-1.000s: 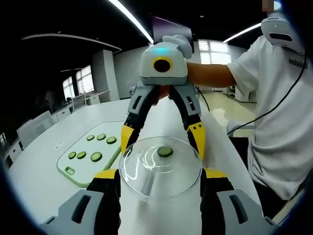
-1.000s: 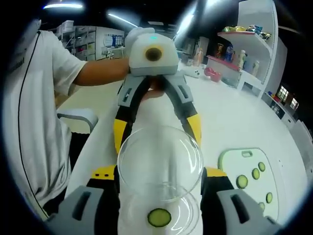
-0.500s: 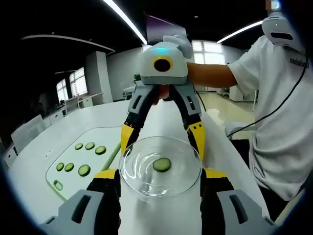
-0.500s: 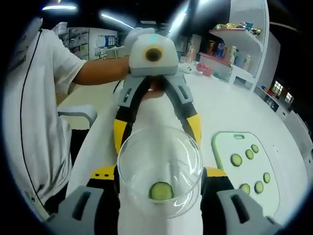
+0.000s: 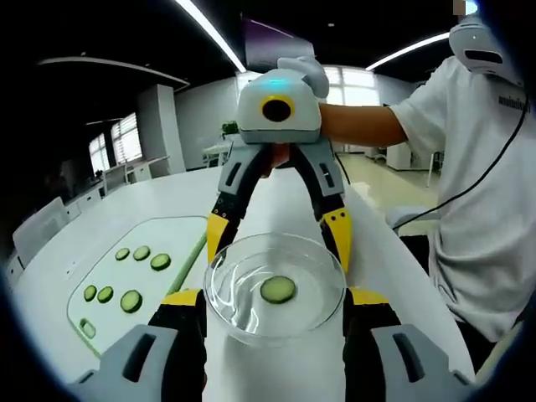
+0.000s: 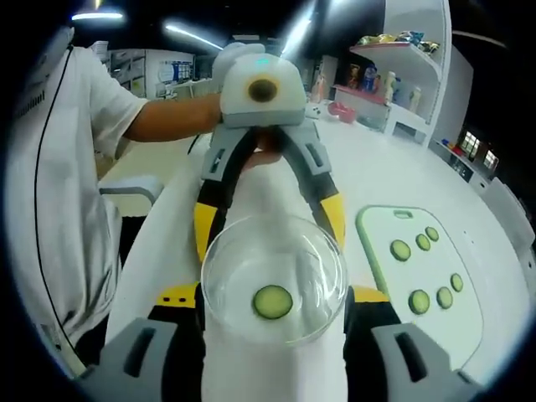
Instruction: Open the petri dish lid, add cucumber slices into the petri dish, and close the lid
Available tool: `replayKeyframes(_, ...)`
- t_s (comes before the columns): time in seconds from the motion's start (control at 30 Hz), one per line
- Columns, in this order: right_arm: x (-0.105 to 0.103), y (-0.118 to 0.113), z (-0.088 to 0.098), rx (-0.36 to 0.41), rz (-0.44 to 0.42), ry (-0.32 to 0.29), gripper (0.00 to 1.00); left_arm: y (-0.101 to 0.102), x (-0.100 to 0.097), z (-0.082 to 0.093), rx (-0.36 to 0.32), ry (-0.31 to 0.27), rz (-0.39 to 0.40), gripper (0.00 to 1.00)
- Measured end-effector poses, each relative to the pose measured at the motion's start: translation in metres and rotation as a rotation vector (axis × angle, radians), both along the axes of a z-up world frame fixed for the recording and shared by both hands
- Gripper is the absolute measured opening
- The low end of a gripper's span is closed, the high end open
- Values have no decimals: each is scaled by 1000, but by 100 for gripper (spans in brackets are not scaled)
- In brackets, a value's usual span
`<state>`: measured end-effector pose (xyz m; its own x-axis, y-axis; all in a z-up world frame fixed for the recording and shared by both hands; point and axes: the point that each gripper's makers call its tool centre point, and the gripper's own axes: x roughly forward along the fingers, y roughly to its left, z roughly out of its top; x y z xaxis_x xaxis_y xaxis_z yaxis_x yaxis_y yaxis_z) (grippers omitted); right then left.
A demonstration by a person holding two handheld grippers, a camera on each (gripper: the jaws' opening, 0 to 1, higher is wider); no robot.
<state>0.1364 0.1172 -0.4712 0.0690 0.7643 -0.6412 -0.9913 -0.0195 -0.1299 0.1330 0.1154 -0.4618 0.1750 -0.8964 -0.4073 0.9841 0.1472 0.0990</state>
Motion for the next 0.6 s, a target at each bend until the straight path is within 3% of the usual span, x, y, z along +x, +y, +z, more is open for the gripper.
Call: replayKeyframes(0.6,4,-6,-15,-3,-7,21,66,-7,1,-14,9,20,-11,65)
